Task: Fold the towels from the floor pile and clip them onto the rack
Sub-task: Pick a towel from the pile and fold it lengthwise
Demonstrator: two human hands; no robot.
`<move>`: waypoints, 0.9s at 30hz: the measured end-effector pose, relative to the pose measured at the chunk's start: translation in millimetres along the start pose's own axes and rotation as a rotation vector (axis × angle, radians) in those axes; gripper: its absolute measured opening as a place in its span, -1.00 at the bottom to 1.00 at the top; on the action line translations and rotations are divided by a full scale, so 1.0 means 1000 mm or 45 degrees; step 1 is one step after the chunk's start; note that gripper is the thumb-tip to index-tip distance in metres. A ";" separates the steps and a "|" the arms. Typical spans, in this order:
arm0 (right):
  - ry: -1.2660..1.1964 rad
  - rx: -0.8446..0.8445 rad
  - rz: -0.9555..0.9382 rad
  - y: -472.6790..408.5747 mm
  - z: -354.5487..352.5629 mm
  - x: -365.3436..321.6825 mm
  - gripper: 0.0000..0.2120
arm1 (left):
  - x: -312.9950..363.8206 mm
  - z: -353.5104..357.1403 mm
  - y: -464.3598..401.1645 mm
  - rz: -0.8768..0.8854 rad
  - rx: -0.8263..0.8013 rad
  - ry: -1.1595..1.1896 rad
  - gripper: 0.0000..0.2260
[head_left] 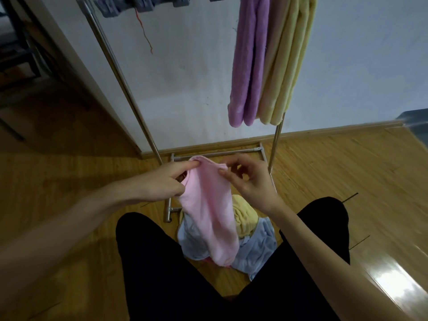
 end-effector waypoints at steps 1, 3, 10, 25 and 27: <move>-0.006 -0.023 0.002 0.001 0.002 0.001 -0.96 | -0.001 0.002 0.001 0.013 0.005 0.019 -0.31; -0.024 -0.079 0.007 0.004 0.007 0.003 -0.94 | -0.004 0.006 0.001 0.035 -0.002 0.072 -0.38; -0.016 -0.220 0.054 0.011 0.023 0.009 -0.89 | -0.003 0.010 0.006 0.087 0.049 0.346 -0.44; 0.125 -0.367 0.015 0.004 0.024 0.001 -0.89 | 0.005 0.013 0.010 0.331 0.068 0.455 -0.42; 0.115 -0.382 0.020 0.002 0.023 -0.001 -0.88 | 0.005 0.013 0.011 0.348 0.151 0.467 -0.44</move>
Point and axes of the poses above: each hand's wrist, its own y-axis away from the middle knuckle, its own z-axis out of the palm, x = y × z, the point moved 3 cm from there along -y, towards the middle knuckle, and after that the axes turned 11 degrees about -y, right-handed, at the moved point
